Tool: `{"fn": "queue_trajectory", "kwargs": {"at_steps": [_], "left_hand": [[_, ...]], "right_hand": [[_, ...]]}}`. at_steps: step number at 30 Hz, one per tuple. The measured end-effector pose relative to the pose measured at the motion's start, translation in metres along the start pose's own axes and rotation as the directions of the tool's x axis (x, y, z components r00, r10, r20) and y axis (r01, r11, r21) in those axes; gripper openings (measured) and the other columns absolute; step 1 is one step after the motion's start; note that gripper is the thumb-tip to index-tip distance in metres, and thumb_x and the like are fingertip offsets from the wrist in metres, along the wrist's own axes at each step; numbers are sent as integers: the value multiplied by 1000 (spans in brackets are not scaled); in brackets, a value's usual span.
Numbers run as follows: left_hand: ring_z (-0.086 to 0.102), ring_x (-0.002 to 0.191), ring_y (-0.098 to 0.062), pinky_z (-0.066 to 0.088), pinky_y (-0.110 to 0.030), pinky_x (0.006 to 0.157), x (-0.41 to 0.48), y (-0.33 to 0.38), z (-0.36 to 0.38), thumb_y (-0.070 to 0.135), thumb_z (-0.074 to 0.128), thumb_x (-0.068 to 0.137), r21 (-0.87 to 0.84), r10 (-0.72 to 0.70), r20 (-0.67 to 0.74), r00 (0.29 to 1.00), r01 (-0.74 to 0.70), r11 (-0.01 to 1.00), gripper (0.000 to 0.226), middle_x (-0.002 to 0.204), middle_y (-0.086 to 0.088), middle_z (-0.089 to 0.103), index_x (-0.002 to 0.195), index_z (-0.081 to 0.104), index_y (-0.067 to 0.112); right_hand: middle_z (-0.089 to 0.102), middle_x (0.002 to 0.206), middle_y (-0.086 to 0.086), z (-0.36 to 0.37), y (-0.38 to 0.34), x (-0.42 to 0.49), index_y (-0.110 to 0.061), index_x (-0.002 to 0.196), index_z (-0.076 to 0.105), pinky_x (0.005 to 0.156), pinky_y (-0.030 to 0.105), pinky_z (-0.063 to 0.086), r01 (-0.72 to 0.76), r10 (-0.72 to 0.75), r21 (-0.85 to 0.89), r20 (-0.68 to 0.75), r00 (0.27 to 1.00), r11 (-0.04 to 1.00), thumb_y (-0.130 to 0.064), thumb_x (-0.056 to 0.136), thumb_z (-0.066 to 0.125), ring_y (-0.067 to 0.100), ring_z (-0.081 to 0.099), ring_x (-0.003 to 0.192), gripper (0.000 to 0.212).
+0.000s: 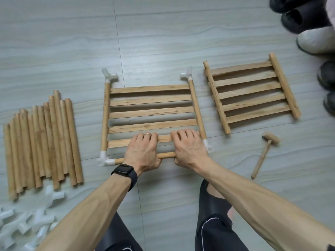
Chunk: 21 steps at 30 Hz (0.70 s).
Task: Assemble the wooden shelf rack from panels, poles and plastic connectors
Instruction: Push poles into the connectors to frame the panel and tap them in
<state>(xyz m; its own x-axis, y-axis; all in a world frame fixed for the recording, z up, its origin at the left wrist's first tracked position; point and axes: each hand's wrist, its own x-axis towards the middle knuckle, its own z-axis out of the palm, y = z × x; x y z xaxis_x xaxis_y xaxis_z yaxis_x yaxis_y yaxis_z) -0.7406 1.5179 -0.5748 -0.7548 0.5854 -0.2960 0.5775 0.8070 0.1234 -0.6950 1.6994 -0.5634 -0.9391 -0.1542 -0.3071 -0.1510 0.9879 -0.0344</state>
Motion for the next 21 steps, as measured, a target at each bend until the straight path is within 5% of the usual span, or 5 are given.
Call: {"fn": "queue_trajectory", "kwargs": {"at_steps": [11, 14, 16, 19, 21], "left_hand": [[49, 122, -26, 40, -38, 101, -1, -1, 4, 72, 51, 82, -91, 71, 139, 988, -58, 994, 90, 138, -6, 51, 151, 31, 18], [47, 127, -22, 41, -38, 105, -7, -18, -4, 74, 36, 92, -235, 28, 43, 999, -17, 972, 75, 143, -2, 49, 148, 41, 25], [47, 127, -24, 44, -41, 104, -4, -36, -12, 58, 44, 97, -286, -187, -86, 979, 156, 945, 59, 143, -5, 50, 145, 45, 23], [46, 126, -33, 47, -45, 98, 1, -69, -17, 36, 55, 96, -387, -559, -27, 829, 507, 771, 56, 144, -15, 43, 147, 38, 20], [47, 122, -34, 48, -46, 90, -2, -86, -14, 29, 54, 97, -337, -583, 85, 808, 574, 747, 56, 141, -14, 42, 149, 33, 32]], "right_hand": [[56, 123, 11, 13, 24, 0, -12, 133, 51, 99, 41, 44, 10, -18, 78, 105, 994, 997, -27, 62, 74, 33, 54, 112, 76], [27, 154, 14, 21, 31, -8, -18, 154, 29, 124, 45, 15, -25, 4, 88, 232, 973, 996, -33, 69, 70, 36, 26, 145, 95], [14, 159, 10, 19, 29, -14, -21, 157, 21, 126, 45, 3, -87, 54, 113, 264, 963, 990, -39, 71, 61, 34, 11, 151, 96], [44, 137, 8, 15, 9, -25, -19, 143, 41, 107, 43, 43, -189, 164, 183, 140, 976, 965, -44, 81, 55, 29, 44, 127, 68], [58, 119, 6, 15, -9, -29, -22, 137, 38, 84, 42, 51, -270, 214, 265, 223, 951, 926, -52, 91, 46, 30, 59, 106, 56]]}}
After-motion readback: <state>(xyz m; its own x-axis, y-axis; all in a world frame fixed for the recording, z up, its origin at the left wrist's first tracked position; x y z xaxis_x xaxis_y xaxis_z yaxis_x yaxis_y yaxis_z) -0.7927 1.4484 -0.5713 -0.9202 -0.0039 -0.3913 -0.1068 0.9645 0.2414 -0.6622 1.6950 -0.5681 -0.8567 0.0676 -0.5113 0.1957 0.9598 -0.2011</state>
